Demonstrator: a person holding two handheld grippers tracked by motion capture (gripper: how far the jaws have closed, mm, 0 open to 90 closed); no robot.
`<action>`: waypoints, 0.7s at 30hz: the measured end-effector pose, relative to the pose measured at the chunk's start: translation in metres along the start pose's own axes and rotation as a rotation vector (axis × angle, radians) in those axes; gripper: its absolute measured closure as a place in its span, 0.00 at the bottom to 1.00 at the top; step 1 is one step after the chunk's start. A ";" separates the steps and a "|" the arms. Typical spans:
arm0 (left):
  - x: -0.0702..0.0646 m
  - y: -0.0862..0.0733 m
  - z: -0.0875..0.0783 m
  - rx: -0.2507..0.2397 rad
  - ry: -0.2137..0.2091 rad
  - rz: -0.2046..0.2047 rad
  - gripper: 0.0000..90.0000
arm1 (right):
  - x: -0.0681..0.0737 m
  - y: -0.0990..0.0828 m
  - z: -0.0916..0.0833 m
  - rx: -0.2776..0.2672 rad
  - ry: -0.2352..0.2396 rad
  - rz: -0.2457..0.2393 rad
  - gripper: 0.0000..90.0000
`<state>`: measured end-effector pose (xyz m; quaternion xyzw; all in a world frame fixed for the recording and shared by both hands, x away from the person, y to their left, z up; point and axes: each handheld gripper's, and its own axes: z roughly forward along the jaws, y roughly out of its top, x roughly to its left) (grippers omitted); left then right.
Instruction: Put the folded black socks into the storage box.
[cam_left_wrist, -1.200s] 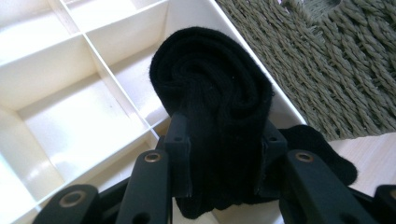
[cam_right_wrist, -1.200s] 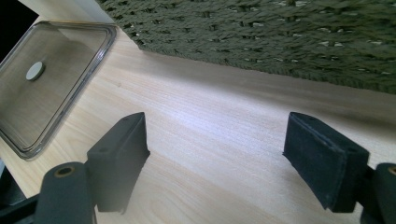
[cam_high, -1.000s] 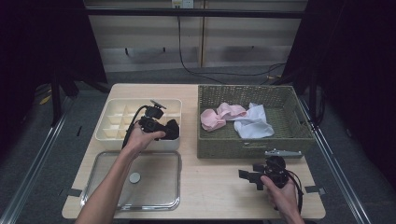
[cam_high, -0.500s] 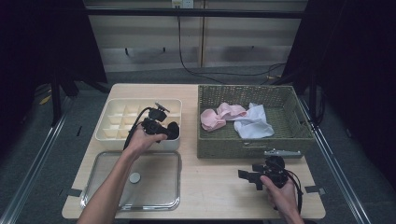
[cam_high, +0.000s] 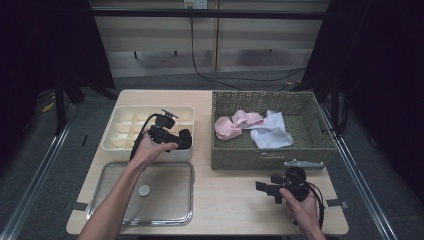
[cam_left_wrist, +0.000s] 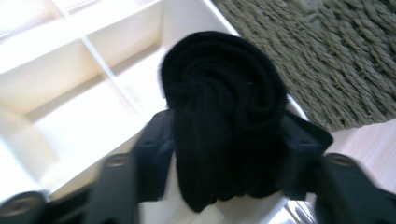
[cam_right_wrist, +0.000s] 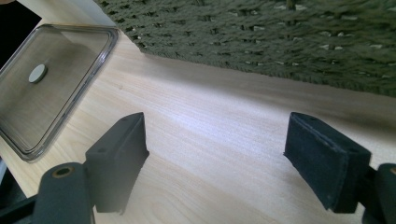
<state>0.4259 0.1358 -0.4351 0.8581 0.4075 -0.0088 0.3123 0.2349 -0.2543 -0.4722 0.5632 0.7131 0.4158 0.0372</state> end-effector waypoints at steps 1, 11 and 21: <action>0.005 0.000 -0.004 0.017 -0.027 0.024 0.45 | 0.000 0.000 0.000 -0.002 0.002 0.000 0.22; 0.006 0.010 -0.010 -0.016 -0.040 0.009 0.47 | 0.001 0.000 0.001 -0.005 0.002 -0.007 0.23; 0.009 0.023 -0.008 0.028 -0.069 -0.004 0.69 | 0.001 0.000 0.001 0.003 0.010 -0.017 0.23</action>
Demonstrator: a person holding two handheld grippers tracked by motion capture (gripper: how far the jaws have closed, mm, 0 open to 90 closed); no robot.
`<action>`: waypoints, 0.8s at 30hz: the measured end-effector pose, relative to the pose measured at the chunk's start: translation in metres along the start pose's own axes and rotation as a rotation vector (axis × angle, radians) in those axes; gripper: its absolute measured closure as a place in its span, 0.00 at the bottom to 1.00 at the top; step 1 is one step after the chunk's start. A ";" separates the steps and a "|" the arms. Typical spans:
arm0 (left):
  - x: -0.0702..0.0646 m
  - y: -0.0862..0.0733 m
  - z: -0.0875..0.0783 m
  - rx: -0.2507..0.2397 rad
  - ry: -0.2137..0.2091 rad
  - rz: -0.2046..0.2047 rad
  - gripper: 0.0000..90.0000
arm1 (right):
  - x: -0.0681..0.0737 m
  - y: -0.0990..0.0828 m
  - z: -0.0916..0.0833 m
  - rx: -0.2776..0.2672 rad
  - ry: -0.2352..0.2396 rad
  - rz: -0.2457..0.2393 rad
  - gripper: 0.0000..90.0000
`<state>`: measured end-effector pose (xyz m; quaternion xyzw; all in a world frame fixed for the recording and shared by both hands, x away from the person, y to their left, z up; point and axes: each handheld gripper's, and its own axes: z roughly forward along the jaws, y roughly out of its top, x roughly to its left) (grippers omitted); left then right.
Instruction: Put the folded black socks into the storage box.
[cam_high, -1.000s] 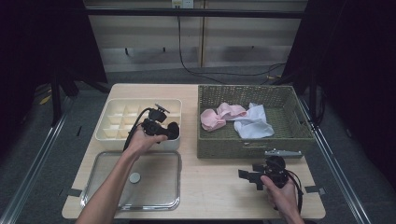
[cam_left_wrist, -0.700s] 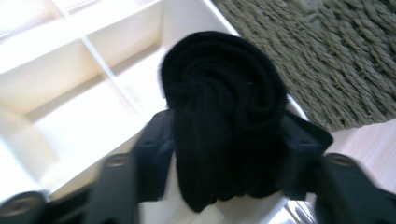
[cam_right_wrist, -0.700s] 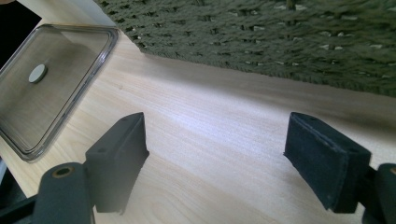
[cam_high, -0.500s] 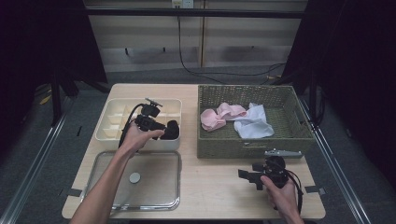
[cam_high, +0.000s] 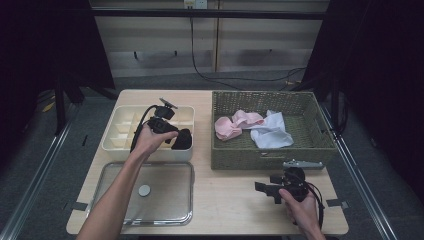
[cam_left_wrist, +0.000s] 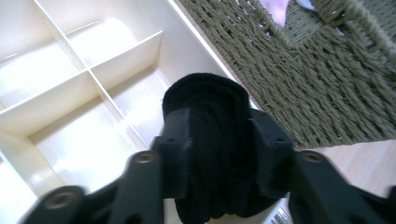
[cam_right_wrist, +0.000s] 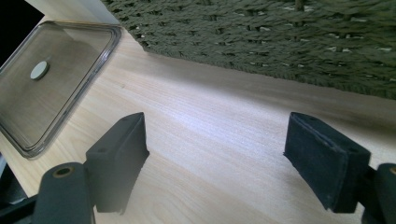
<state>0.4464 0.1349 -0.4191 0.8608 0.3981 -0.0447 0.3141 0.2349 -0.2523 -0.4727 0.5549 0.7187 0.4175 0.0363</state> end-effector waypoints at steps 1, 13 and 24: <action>-0.002 0.001 0.000 0.004 0.009 0.012 0.73 | 0.000 0.000 0.000 -0.001 -0.002 0.000 0.23; 0.001 -0.011 0.014 0.028 -0.022 0.019 0.79 | 0.001 -0.001 0.001 0.006 -0.004 -0.002 0.23; 0.001 -0.013 0.025 0.072 -0.023 0.026 0.82 | 0.003 -0.001 0.004 0.016 0.005 -0.008 0.23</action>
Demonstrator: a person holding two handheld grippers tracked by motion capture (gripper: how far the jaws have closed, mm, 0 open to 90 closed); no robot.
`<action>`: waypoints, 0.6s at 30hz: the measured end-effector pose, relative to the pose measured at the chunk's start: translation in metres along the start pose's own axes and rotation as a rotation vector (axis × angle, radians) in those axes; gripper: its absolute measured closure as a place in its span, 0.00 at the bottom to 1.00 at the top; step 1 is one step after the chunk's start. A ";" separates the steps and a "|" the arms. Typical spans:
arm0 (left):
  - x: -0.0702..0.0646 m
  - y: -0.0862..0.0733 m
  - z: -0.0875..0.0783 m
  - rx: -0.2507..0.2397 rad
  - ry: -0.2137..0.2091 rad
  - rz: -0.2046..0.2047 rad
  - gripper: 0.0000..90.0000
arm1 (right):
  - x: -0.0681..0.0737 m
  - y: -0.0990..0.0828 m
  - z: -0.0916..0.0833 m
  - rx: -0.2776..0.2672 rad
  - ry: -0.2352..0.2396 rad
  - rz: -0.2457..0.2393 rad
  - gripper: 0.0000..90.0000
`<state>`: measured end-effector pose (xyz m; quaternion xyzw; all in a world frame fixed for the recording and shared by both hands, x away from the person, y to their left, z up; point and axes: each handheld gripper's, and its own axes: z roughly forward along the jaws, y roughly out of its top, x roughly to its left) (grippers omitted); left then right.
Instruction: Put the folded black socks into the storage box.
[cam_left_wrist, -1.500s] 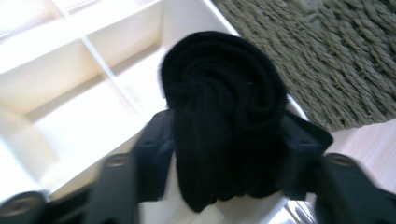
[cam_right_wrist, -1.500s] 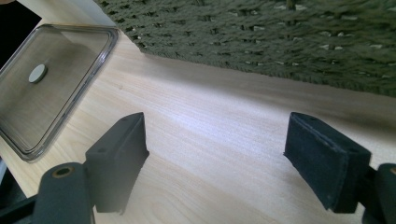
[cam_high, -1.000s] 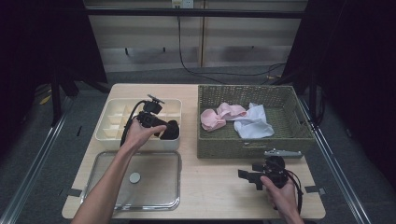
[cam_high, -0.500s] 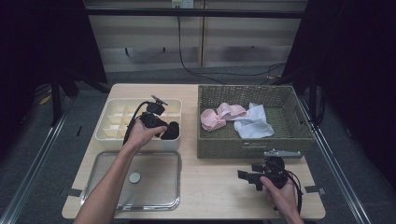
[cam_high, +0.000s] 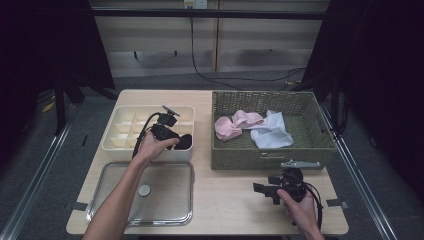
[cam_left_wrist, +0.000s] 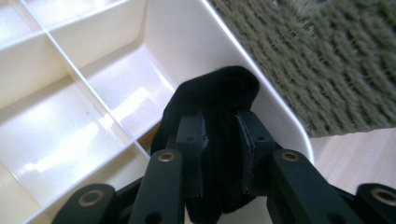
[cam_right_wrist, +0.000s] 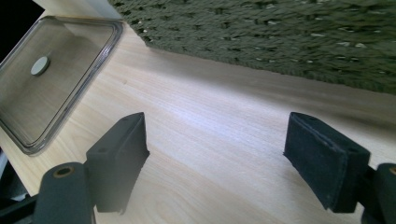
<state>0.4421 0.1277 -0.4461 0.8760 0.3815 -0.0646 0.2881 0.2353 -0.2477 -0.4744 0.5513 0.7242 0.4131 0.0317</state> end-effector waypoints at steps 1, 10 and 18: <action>-0.002 0.001 0.002 0.004 0.017 0.000 0.82 | 0.001 0.000 0.001 0.005 -0.002 0.002 0.23; -0.005 0.002 0.008 0.035 0.035 -0.004 0.83 | -0.001 0.000 0.000 -0.001 0.000 0.002 0.23; -0.005 -0.002 0.006 0.006 0.031 -0.001 0.81 | -0.001 0.001 0.000 -0.002 0.001 -0.004 0.23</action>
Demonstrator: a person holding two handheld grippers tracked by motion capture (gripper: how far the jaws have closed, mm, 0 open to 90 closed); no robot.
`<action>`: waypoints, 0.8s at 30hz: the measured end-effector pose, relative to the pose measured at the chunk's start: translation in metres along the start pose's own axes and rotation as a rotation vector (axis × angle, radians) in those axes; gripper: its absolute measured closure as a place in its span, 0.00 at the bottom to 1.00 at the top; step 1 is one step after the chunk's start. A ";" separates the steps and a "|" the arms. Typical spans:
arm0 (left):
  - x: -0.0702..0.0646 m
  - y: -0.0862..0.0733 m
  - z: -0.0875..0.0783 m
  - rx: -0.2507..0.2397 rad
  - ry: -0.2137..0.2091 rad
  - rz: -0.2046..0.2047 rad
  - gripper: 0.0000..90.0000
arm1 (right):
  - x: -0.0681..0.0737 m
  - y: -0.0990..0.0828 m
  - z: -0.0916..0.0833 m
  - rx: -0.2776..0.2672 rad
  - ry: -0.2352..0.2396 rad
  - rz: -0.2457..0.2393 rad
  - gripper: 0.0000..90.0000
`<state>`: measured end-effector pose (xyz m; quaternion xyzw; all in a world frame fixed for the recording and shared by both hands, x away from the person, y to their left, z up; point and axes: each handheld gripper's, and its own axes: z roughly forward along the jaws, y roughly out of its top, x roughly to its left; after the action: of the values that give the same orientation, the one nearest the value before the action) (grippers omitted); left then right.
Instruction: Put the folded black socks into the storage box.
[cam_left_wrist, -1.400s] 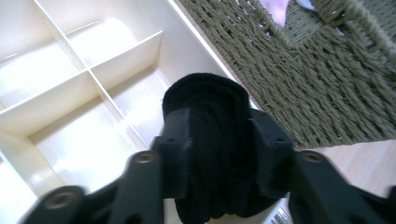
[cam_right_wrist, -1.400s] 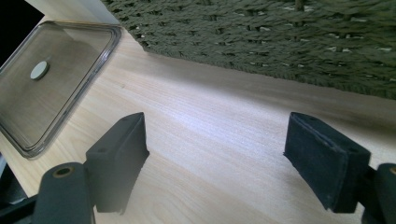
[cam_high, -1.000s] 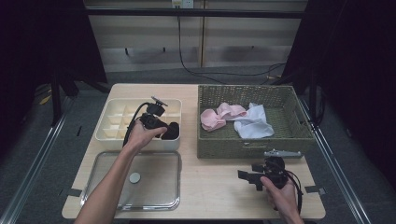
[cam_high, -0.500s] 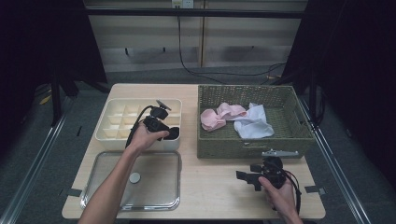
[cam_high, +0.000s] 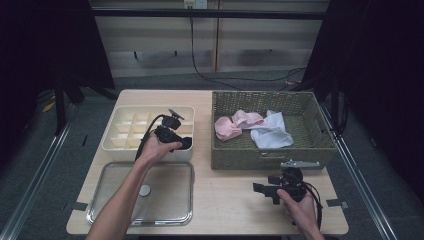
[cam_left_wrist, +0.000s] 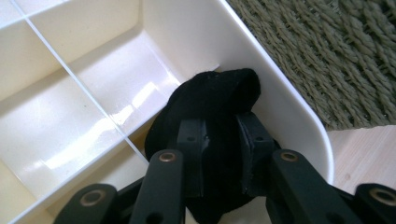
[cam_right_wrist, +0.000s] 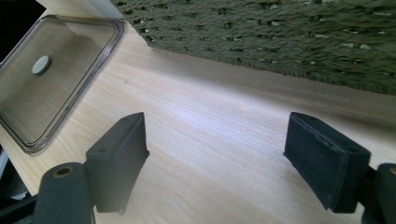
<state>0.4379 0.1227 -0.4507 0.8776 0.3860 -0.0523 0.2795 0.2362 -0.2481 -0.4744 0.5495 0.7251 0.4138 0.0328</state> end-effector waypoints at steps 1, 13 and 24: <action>0.000 0.000 0.000 0.000 0.000 0.000 0.80 | 0.000 0.000 0.000 0.000 -0.003 0.003 0.23; -0.002 -0.004 -0.008 -0.059 -0.040 -0.048 0.65 | 0.001 0.000 0.001 0.005 -0.011 0.004 0.23; 0.007 -0.012 -0.028 -0.140 -0.011 -0.093 0.54 | 0.000 0.000 -0.001 -0.004 -0.010 0.003 0.23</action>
<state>0.4313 0.1484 -0.4350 0.8367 0.4275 -0.0428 0.3397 0.2356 -0.2486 -0.4740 0.5525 0.7233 0.4125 0.0371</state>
